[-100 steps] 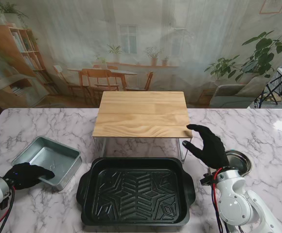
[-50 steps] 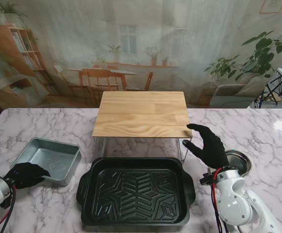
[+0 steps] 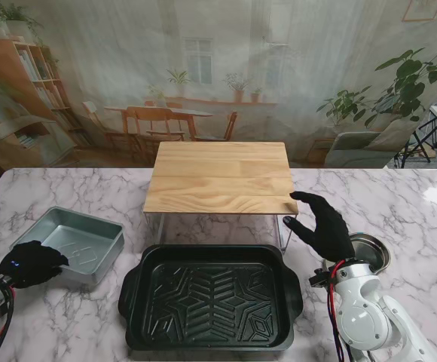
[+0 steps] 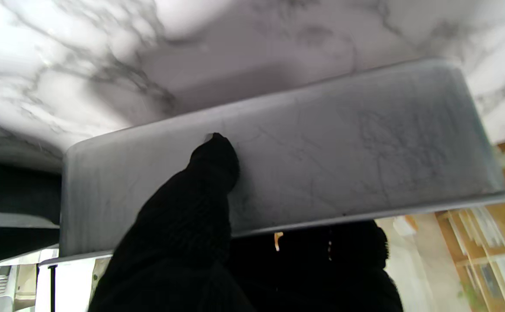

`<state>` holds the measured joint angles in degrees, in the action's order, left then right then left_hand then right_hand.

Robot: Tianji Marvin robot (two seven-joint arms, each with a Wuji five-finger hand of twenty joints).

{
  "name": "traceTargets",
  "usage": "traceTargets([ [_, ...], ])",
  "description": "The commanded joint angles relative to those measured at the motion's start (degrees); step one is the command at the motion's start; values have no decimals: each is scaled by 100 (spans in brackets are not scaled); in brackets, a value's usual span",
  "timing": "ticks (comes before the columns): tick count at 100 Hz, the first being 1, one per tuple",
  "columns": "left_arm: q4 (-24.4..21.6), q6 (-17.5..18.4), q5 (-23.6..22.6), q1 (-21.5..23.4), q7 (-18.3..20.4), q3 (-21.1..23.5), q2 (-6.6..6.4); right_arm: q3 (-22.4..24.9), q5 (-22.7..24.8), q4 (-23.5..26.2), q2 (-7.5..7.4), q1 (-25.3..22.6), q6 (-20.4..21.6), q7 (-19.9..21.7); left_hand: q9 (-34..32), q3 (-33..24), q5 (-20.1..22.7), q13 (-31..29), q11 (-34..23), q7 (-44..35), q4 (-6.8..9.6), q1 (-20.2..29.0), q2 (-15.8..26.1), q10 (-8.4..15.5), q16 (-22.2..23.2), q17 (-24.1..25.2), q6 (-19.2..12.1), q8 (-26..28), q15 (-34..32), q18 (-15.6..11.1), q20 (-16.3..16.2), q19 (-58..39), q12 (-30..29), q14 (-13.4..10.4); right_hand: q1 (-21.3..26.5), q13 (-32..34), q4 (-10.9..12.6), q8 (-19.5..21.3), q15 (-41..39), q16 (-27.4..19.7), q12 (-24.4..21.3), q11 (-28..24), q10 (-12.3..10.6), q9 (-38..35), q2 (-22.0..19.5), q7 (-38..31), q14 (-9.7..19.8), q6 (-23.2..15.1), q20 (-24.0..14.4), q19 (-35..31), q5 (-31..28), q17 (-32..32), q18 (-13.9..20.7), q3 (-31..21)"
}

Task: Stack the baking trays onto the shelf

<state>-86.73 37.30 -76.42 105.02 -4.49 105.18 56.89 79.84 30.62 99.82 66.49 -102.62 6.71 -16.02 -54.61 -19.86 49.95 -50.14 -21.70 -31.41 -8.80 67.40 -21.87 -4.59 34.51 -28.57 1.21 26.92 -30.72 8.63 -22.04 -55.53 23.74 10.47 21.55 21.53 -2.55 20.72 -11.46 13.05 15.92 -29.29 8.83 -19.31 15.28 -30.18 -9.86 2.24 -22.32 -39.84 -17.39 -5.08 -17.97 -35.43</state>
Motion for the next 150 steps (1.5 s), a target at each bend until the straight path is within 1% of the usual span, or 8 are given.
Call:
traceTargets([
  [1,-225,2,61,-57,-45,94,-40,9,-8,25,20,-39,-3,-11,-166,-1372,1074,-316,-96,-620,555,657,1221,-147,148,-362,-45,226,-449,265,-399,-952,65,392,-171,21,-121,-11,182,8,52,-109,18,-71,-186,-45,91,-156,-78,133,-58,93,-21,113],
  [21,-486,63,-133,-28,-387,342,-39,52,-35,39,27,-75,46,-32,-194,-1419,1059,-369,-106,-573,567,657,1194,-191,126,-399,-6,214,-486,288,-383,-1013,81,425,-164,22,-119,-10,182,8,55,-109,20,-79,-177,-43,89,-151,-85,141,-56,83,-21,110],
  [42,-776,288,-151,-102,-620,623,-19,78,-59,51,32,-101,72,-46,-190,-1428,1058,-375,-73,-515,572,657,1194,-209,112,-407,10,209,-490,288,-360,-1030,76,426,-160,22,-118,-10,181,8,58,-107,29,-81,-170,-42,82,-150,-95,144,-58,74,-29,106],
  [55,-872,505,-140,-282,-778,727,-18,82,-73,56,32,-105,66,-36,-210,-1445,1055,-400,-68,-497,576,657,1185,-214,102,-430,34,220,-489,316,-346,-1035,79,439,-162,22,-118,-9,179,9,59,-106,19,-74,-171,-41,83,-156,-100,147,-62,69,-24,104],
  [73,-962,793,146,-641,-724,733,32,90,-86,51,33,-105,66,-29,-188,-1435,1040,-406,-47,-466,580,657,1195,-217,102,-440,41,232,-492,317,-332,-1047,81,429,-160,18,-118,-8,181,8,60,-106,27,-77,-163,-42,87,-151,-108,151,-63,70,-26,98],
  [88,-1098,959,718,-935,-237,566,120,102,-100,44,35,-105,67,-30,-196,-1612,1042,-409,-16,-404,591,657,1123,-233,103,-435,77,238,-480,341,-315,-1047,75,451,-156,18,-117,-7,180,9,62,-108,24,-73,-162,-42,88,-153,-113,151,-63,65,-33,97],
  [104,-1298,987,1171,-1170,281,200,158,122,-130,45,41,-114,79,-40,-206,-1624,1051,-435,6,-374,562,657,1114,-239,104,-458,73,245,-483,352,-305,-1051,67,452,-154,16,-117,-7,180,8,63,-111,29,-77,-156,-41,84,-149,-117,153,-59,66,-29,91],
  [150,-2038,296,2364,-1614,1623,-959,153,295,-232,39,75,-206,240,-155,-288,-1719,1051,-550,18,-303,582,650,1060,-389,134,-539,205,299,-584,477,-343,-1207,68,545,-154,20,-117,-5,177,9,62,-107,30,-78,-128,-44,89,-150,-128,154,-70,66,-26,72],
])
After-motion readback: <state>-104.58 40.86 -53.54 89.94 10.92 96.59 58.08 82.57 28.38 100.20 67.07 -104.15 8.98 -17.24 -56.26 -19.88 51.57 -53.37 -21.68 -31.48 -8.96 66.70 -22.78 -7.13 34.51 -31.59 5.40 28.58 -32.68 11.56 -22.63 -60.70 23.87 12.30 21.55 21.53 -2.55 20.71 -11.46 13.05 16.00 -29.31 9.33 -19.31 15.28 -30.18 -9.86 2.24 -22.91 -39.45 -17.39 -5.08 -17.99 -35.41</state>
